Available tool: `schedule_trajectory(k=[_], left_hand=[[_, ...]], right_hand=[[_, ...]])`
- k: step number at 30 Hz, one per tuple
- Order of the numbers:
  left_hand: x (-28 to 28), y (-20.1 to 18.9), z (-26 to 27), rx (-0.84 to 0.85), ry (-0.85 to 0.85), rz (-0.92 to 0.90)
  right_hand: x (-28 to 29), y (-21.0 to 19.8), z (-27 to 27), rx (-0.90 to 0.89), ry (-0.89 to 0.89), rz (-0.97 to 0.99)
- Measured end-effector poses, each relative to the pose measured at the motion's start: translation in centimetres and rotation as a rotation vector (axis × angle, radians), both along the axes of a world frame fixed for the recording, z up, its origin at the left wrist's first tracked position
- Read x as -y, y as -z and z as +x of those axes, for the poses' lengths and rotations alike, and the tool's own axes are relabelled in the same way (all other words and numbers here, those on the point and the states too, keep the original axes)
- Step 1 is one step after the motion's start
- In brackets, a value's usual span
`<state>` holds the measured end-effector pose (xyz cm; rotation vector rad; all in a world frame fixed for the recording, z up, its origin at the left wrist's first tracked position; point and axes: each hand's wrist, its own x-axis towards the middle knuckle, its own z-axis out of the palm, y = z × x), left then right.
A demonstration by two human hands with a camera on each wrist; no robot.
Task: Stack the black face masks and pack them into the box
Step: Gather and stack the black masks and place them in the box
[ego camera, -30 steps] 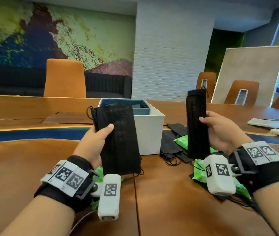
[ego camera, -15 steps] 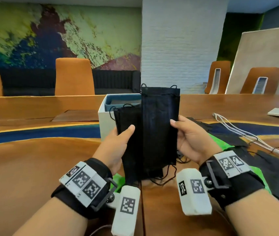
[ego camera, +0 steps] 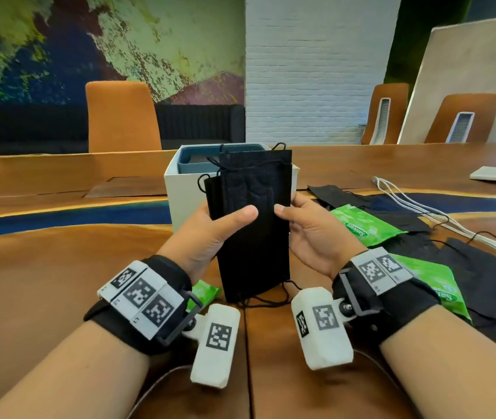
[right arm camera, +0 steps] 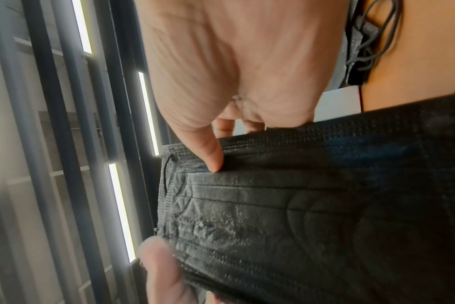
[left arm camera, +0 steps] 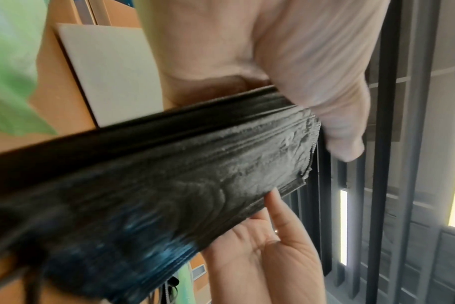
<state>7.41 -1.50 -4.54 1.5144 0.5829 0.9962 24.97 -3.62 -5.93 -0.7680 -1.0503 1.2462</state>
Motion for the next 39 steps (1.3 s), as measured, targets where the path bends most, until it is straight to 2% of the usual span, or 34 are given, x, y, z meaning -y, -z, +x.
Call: schedule_trajectory(k=[5, 11, 16, 20, 24, 28, 31, 36, 39], left_hand=[[-0.1, -0.5, -0.2, 0.003, -0.018, 0.032], [-0.2, -1.0, -0.7, 0.053, -0.038, 0.031], [-0.3, -1.2, -1.0, 0.124, -0.005, 0.022], [-0.2, -0.9, -0.5, 0.092, 0.023, 0.036], [-0.5, -0.5, -0.3, 0.029, -0.006, 0.023], [-0.6, -0.6, -0.4, -0.001, -0.015, 0.012], [-0.7, -0.4, -0.3, -0.017, -0.041, -0.023], [-0.5, 0.0, 0.5, -0.022, -0.092, -0.084], [-0.1, -0.3, 0.9, 0.037, -0.054, -0.097]], right_hand=[[0.0, 0.1, -0.2, -0.096, 0.0, 0.045], [0.8, -0.2, -0.8, 0.097, -0.143, 0.03], [0.7, -0.4, -0.4, 0.095, -0.054, 0.077], [0.8, -0.7, -0.4, 0.072, -0.004, 0.123], [0.5, -0.4, -0.6, 0.208, -0.005, 0.042], [0.2, 0.3, -0.8, 0.178, -0.085, -0.066], [0.2, 0.6, -1.1, 0.255, -0.133, -0.071], [0.5, 0.6, -1.3, 0.366, -0.065, 0.043], [0.5, 0.0, -0.9, 0.483, 0.074, 0.106]])
